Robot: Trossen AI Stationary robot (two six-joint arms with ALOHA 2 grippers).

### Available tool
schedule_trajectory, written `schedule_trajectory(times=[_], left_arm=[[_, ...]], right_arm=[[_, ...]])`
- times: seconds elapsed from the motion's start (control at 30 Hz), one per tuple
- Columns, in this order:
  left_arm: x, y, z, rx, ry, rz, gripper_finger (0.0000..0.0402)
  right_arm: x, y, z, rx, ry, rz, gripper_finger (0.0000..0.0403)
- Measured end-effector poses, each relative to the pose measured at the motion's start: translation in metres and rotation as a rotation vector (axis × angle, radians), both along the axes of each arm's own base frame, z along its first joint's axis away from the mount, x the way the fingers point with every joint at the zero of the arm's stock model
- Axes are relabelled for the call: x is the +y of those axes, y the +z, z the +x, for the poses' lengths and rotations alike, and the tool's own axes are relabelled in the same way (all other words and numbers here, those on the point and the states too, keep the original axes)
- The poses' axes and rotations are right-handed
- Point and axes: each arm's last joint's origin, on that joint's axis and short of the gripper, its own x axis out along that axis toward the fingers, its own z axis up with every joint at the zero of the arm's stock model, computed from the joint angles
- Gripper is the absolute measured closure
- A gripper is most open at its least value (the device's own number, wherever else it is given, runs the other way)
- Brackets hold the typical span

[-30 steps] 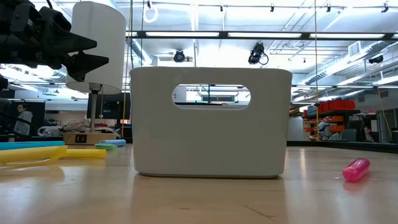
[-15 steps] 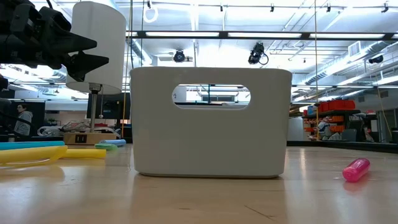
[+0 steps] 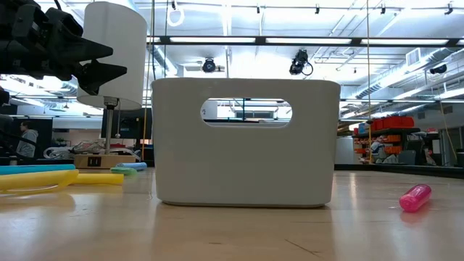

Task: Pick & Place Markers
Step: Put the blue pen into the gray bin

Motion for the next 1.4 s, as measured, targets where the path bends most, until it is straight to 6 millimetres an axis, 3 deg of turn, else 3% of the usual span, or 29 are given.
schedule_trajectory(times=[0.37, 0.77, 1.13, 1.4], left_arm=[[0.0, 0.0, 0.0, 0.0, 0.0, 0.0, 0.0113], [0.0, 0.0, 0.0, -0.001, 0.0, 0.0, 0.0113], [0.0, 0.0, 0.0, 0.0, 0.0, 0.0, 0.0113], [0.0, 0.0, 0.0, -0.001, 0.0, 0.0, 0.0113]], right_arm=[[-0.005, -0.036, -0.004, 0.027, 0.004, -0.025, 0.0181], [-0.002, -0.061, -0.002, 0.042, 0.009, -0.048, 0.0181], [-0.001, -0.061, 0.002, 0.035, 0.002, -0.048, 0.0198], [-0.002, -0.061, 0.006, 0.023, -0.011, -0.03, 0.0261]])
